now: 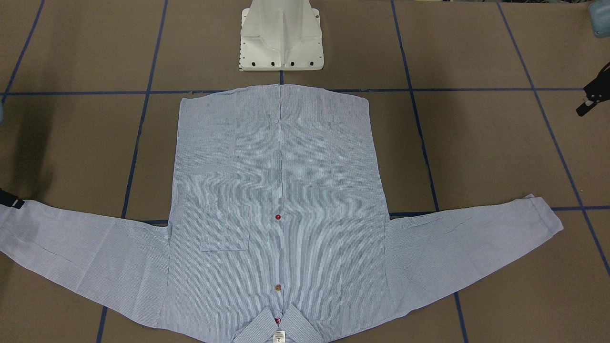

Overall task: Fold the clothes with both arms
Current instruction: 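Lower the right gripper onto the sleeve cuff nearest it and grasp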

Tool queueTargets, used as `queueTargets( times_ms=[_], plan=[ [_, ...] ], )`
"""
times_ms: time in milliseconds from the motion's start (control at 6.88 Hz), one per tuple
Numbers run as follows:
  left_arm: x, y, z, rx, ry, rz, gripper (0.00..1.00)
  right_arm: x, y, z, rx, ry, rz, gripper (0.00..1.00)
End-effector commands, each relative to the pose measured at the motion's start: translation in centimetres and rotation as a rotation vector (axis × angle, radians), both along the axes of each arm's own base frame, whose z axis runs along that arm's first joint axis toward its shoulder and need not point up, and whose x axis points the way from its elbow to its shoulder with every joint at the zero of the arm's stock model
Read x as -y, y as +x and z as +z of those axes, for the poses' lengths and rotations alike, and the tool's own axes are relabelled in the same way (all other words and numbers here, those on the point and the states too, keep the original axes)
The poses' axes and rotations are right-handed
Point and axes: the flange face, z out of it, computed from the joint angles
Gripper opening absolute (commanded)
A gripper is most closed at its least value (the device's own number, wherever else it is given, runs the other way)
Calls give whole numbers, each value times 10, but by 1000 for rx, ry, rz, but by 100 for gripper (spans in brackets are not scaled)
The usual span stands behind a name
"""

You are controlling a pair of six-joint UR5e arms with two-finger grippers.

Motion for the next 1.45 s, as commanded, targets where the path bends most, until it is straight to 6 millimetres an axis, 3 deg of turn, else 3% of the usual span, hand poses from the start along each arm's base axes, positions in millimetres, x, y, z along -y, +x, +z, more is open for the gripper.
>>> queueTargets(
  times_ms=[0, 145, 291, 436, 727, 1018, 1163, 1309],
  plan=[
    [0, 0, -1, 0, 2, 0, 100, 5, -5, 1, -6, -24, 18, 83],
    [0, 0, -4, -1, 7, 0, 100, 5, -5, 2, -7, -28, 20, 72],
    [0, 0, -4, -1, 7, 0, 100, 5, -4, 0, -3, -24, 21, 36],
    [-1, 0, -4, -1, 8, 0, 100, 3, -3, 2, -5, -27, 21, 16],
    [-1, 0, -6, -2, 10, -1, 100, 0, 0, 7, -9, -34, 24, 0],
    [-1, -1, -8, -3, 15, -3, 100, 4, 6, 1, -4, -24, 37, 0],
    [-1, -1, -9, -3, 16, -3, 100, 13, 17, -10, 6, -5, 59, 0],
    [-1, -1, -10, -3, 18, -3, 100, 18, 18, -33, 18, 35, 66, 0]
  ],
)
